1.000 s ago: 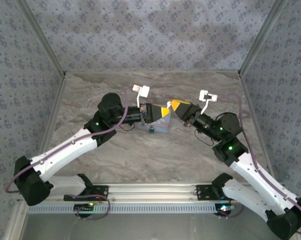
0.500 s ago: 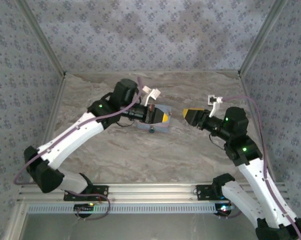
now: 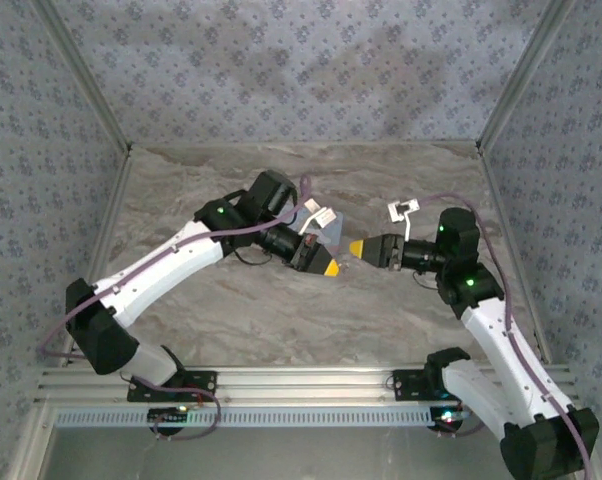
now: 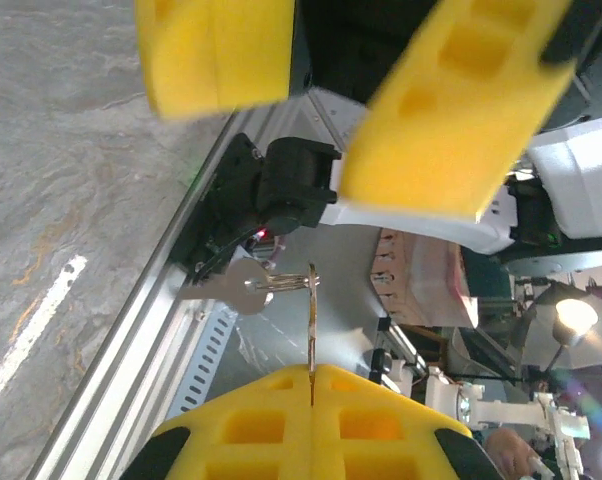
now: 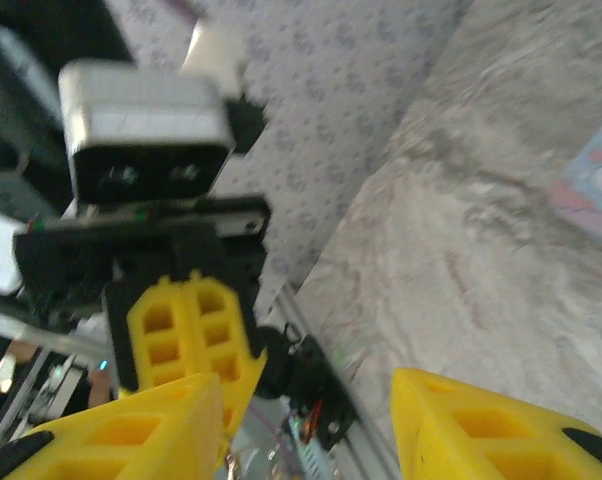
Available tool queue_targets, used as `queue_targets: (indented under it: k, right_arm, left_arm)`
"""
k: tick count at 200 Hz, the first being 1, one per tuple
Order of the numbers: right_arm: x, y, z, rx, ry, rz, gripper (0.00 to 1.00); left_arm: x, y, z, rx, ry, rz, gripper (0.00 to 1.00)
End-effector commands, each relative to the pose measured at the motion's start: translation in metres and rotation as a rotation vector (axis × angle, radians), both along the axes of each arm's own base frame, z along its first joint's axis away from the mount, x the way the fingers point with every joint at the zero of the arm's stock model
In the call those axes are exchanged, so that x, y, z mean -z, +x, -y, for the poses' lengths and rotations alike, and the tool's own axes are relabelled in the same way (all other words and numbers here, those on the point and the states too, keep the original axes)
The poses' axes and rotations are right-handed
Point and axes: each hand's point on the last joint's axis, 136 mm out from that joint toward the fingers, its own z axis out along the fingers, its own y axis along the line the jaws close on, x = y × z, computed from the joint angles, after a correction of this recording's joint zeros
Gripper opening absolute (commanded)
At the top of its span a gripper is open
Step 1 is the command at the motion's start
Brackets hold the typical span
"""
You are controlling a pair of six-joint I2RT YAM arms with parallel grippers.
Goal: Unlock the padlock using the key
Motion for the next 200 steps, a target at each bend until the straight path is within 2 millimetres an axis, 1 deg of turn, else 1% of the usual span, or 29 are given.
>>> queue_targets:
  k: [1, 14, 19, 30, 43, 50, 80, 97, 160, 164, 178, 200]
  right_arm:
    - [-0.015, -0.024, -0.009, -0.125, 0.042, 0.050, 0.47]
    - [-0.014, -0.028, -0.011, -0.143, 0.040, 0.049, 0.47]
    - [-0.015, -0.030, -0.012, -0.149, 0.041, 0.050, 0.46]
    - [-0.014, -0.032, -0.014, -0.160, 0.038, 0.047, 0.46]
    - [-0.015, -0.034, -0.015, -0.168, 0.037, 0.051, 0.42]
    - [-0.016, -0.034, -0.015, -0.173, 0.038, 0.053, 0.40]
    - [-0.020, -0.038, -0.018, -0.194, 0.041, 0.067, 0.39]
    - [-0.022, -0.042, -0.020, -0.214, 0.038, 0.070, 0.36]
    - [-0.022, -0.048, -0.019, -0.234, 0.029, 0.062, 0.02]
    - [-0.022, -0.048, -0.019, -0.239, 0.024, 0.094, 0.00]
    - [-0.024, -0.051, -0.018, -0.245, 0.019, 0.106, 0.00]
    - [-0.025, -0.054, -0.017, -0.245, 0.009, 0.132, 0.00]
  left_arm:
    - [-0.029, -0.012, -0.003, 0.063, -0.088, 0.042, 0.00]
    - [-0.031, -0.014, -0.004, 0.068, -0.093, 0.042, 0.00]
    - [-0.035, -0.013, -0.002, 0.071, -0.117, 0.062, 0.00]
    - [-0.037, -0.014, -0.003, 0.075, -0.124, 0.062, 0.00]
    - [-0.040, -0.017, -0.004, 0.084, -0.135, 0.067, 0.00]
    - [-0.040, -0.017, -0.004, 0.085, -0.136, 0.069, 0.00]
    - [-0.040, -0.020, -0.007, 0.092, -0.134, 0.066, 0.00]
    - [-0.040, -0.021, -0.008, 0.094, -0.132, 0.068, 0.00]
    - [-0.043, -0.021, -0.008, 0.102, -0.145, 0.082, 0.00]
    - [-0.040, -0.022, -0.009, 0.102, -0.129, 0.066, 0.00]
    - [-0.040, -0.024, -0.010, 0.107, -0.125, 0.068, 0.00]
    - [-0.041, -0.020, -0.013, 0.094, -0.125, 0.071, 0.00]
